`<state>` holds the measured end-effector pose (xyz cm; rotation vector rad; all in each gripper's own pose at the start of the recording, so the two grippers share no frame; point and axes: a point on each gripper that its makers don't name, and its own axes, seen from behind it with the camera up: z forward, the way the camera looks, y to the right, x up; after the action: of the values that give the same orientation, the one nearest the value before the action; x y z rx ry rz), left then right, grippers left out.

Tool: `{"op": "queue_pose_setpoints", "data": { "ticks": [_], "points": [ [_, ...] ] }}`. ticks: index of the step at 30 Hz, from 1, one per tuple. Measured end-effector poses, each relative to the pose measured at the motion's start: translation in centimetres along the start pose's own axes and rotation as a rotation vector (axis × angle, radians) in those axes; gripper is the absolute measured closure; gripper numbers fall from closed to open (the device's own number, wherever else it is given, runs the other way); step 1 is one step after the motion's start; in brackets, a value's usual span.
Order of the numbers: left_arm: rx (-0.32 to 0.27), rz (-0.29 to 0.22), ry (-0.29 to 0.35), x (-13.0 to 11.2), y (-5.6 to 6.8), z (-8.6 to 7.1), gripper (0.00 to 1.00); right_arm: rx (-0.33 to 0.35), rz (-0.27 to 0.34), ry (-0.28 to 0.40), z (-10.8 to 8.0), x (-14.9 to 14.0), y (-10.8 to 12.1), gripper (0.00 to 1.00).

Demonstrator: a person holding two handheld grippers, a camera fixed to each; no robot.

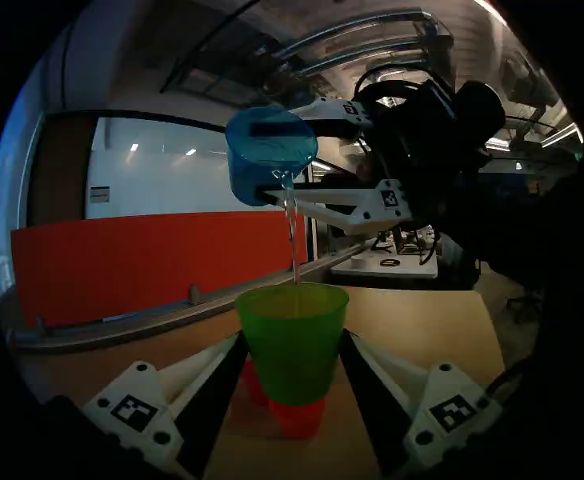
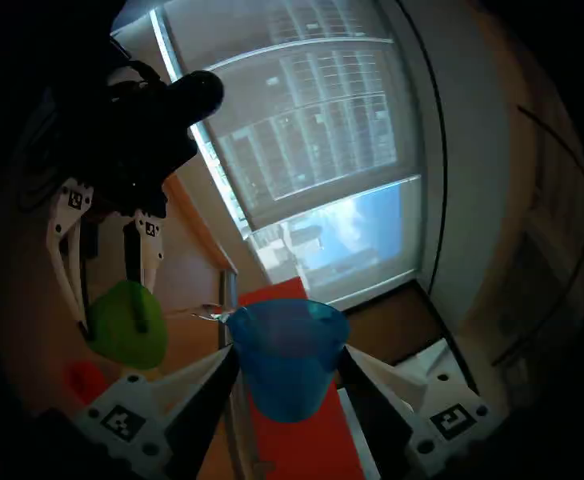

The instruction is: Pour water

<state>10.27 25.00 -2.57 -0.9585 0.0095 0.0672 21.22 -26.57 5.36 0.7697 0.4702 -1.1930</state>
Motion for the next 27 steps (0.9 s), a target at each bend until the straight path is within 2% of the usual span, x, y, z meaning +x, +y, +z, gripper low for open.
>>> {"op": "queue_pose_setpoints", "data": {
  "ticks": [14, 27],
  "points": [
    [-0.008, 0.004, -0.001, 0.0, 0.5, 0.0, 0.19, -0.018, -0.075, -0.019, 0.2, -0.3, 0.8, 0.14],
    [-0.013, 0.012, -0.002, 0.3, 0.7, -0.2, 0.19, -0.033, -0.117, -0.021, 0.2, 0.0, 1.6, 0.14]
  ]
}}
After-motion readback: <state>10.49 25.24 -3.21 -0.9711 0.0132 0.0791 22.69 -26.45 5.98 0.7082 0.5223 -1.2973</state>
